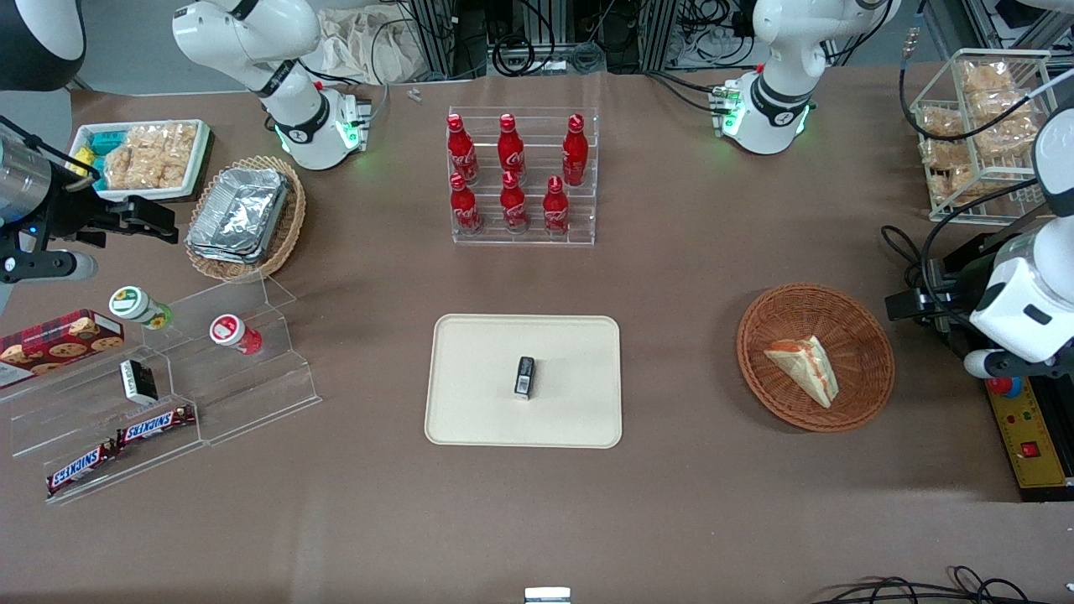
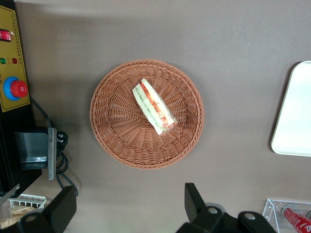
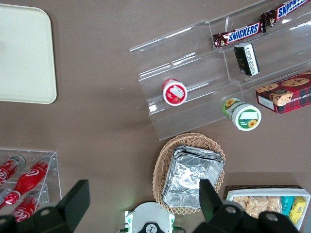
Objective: Place sandwich from basket to tray
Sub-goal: 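Move the left gripper over the wrapped sandwich in the wicker basket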
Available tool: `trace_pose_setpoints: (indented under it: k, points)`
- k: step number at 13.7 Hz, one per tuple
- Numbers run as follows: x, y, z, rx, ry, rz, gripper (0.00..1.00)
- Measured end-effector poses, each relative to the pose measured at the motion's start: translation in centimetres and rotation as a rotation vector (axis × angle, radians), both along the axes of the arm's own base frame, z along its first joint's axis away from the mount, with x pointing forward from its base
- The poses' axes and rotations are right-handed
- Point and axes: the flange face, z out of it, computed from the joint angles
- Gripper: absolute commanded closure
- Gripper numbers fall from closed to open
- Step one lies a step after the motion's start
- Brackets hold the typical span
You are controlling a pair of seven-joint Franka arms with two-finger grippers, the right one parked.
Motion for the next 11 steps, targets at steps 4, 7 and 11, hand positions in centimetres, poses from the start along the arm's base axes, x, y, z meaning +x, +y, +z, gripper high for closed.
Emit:
trace_pose_setpoints:
  k: [4, 7, 11]
  points:
    - [0.0, 0.0, 0.0, 0.000, 0.000, -0.001, 0.01]
    - [0.0, 0.0, 0.0, 0.001, -0.002, 0.000, 0.01]
    - [0.4, -0.1, -3.1, 0.002, -0.001, -0.004, 0.01]
